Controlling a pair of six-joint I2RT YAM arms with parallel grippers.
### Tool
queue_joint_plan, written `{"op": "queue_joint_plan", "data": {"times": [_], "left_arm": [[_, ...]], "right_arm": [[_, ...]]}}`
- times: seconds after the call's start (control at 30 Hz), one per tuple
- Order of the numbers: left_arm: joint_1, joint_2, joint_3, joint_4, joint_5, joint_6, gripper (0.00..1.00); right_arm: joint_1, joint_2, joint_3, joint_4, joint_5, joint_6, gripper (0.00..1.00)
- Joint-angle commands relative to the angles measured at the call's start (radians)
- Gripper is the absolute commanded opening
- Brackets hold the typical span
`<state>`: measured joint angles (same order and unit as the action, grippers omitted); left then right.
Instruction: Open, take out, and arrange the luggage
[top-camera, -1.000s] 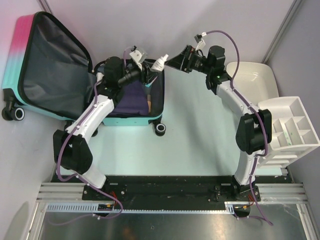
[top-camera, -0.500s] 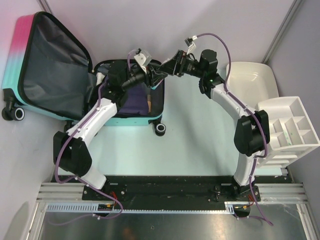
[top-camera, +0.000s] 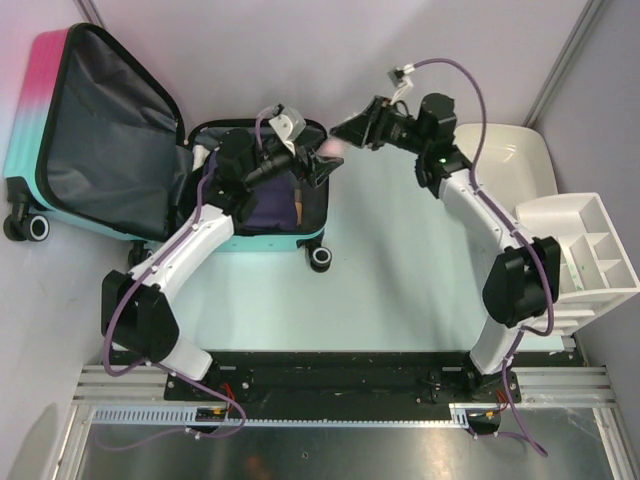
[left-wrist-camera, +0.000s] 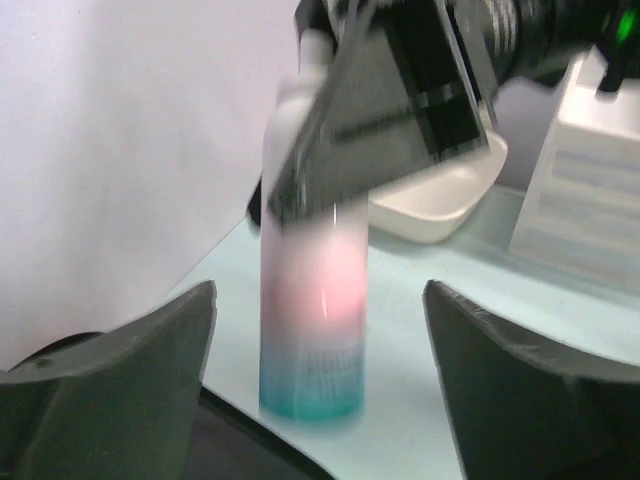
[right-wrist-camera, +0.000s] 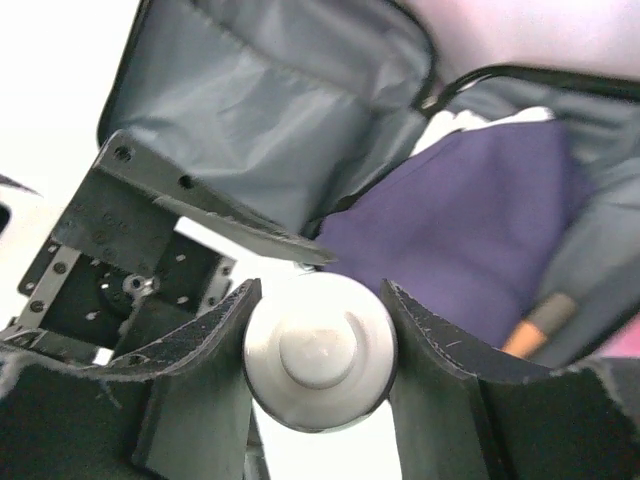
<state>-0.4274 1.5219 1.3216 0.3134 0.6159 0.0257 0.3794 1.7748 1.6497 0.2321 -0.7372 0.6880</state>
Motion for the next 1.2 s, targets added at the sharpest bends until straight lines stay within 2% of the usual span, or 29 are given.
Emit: {"op": "queue_joint_plan", "data": {"times": [0.0,0.07,0.23,0.27,0.3,0.43,0.5,0.63,0.73,0.83,0.97,1.17], "left_arm": [[-0.002,-0.078,-0.039,0.01,-0.018,0.009,0.99],[-0.002,-0.091,-0.061,-0.023,-0.015,0.051,1.0],[-0.002,-0.091,-0.079,-0.091,0.004,0.117,1.0],[-0.002,-0.083,-0.081,-0.1,0.01,0.114,1.0],[-0.002,-0.077,-0.079,-0.103,0.027,0.114,1.0],[-0.004,-0.039,-0.059,-0.111,0.068,0.065,1.0],[-0.008,-0.017,-0.048,-0.112,0.091,0.054,1.0],[-0.024,0.003,-0.03,-0.119,0.119,0.06,1.0],[-0.031,0.015,-0.01,-0.132,0.136,0.068,1.0],[-0.036,0.029,0.022,-0.166,0.148,0.08,1.0],[-0.04,0.055,0.07,-0.234,0.176,0.108,1.0],[-0.039,0.076,0.099,-0.243,0.163,0.117,1.0]], "right_arm": [[-0.127,-0.139,0.021,-0.089,0.094,-0.143,0.0],[-0.163,-0.21,0.021,-0.149,0.114,-0.22,0.0],[-0.324,-0.42,0.019,-0.486,0.163,-0.569,0.0],[-0.348,-0.502,0.019,-0.551,0.218,-0.635,0.0],[-0.364,-0.541,0.006,-0.67,0.261,-0.777,0.0],[-0.523,-0.704,-0.007,-0.89,0.466,-0.913,0.0],[-0.606,-0.767,-0.008,-0.985,0.533,-0.935,0.0],[-0.72,-0.83,-0.03,-1.073,0.736,-0.952,0.0],[-0.818,-0.87,-0.085,-1.085,0.89,-0.937,0.0],[-0.876,-0.848,-0.116,-1.076,0.949,-0.911,0.0],[-0.941,-0.782,-0.137,-1.067,0.993,-0.835,0.0],[-1.037,-0.743,-0.186,-0.955,0.866,-0.809,0.0]]}}
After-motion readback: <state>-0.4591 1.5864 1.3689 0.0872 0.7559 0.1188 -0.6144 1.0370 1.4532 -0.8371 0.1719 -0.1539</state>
